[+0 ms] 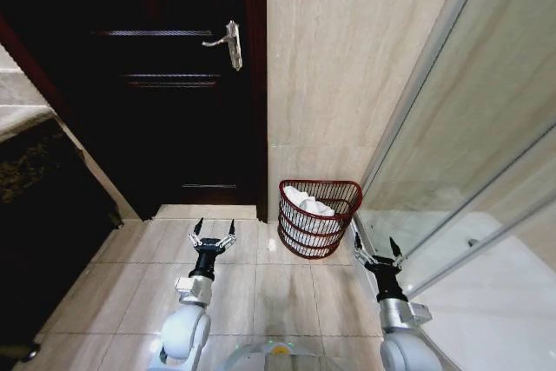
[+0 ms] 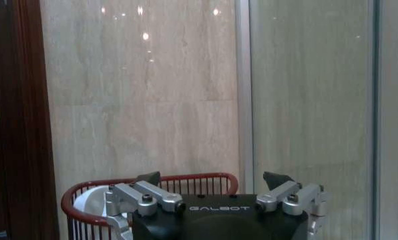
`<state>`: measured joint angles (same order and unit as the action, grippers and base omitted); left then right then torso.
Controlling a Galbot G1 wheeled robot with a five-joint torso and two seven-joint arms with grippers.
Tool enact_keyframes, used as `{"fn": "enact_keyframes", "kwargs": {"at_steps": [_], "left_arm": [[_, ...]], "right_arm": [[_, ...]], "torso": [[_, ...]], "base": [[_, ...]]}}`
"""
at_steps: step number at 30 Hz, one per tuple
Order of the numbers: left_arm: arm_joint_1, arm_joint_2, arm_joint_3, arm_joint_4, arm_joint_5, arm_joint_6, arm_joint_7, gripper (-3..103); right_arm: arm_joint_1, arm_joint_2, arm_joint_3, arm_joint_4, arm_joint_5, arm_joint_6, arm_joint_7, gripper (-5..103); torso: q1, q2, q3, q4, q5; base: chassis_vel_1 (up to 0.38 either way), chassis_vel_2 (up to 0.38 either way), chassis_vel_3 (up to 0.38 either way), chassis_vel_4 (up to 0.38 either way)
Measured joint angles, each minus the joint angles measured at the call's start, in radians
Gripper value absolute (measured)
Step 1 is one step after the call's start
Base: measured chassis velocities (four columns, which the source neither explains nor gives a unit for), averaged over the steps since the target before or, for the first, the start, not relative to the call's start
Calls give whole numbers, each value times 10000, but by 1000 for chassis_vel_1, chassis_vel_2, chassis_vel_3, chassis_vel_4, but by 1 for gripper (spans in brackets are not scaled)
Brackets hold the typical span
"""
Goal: Discard the used towel into the hamper.
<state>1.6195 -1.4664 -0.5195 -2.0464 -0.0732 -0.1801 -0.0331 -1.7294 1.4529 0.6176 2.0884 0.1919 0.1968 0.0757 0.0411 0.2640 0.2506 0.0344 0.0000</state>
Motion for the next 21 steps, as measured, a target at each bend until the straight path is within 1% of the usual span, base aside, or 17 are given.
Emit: {"fn": "enact_keyframes", "kwargs": {"at_steps": [1, 4, 7, 14, 15, 21], "left_arm": [[0, 0, 0, 0, 0, 0, 0, 100], [9, 46, -7, 35, -14, -29, 0, 100], [14, 47, -8, 42, -17, -41, 0, 100], [60, 17, -37, 67, -29, -140, 0, 100], [60, 17, -37, 67, -29, -140, 0, 100], [82, -6, -70, 82, -45, -258, -30, 100]], "right_arm": [[0, 0, 0, 0, 0, 0, 0, 100], [-16, 49, -36, 12, -38, 9, 4, 100], [-27, 81, -47, 15, -62, 17, 7, 100], [-47, 126, -100, 30, -121, 23, 69, 100], [-47, 126, -100, 30, -121, 23, 69, 100], [-46, 132, -148, 40, -145, 37, 105, 100]], "torso": [[0, 0, 0, 0, 0], [-46, -177, -135, 0, 0], [-66, -250, -187, 0, 0], [-158, -566, -412, 0, 0], [-158, -566, -412, 0, 0], [-236, -852, -619, 0, 0]], "base": [[0, 0, 0, 0], [0, 0, 0, 0], [0, 0, 0, 0], [0, 0, 0, 0], [0, 0, 0, 0], [0, 0, 0, 0]]}}
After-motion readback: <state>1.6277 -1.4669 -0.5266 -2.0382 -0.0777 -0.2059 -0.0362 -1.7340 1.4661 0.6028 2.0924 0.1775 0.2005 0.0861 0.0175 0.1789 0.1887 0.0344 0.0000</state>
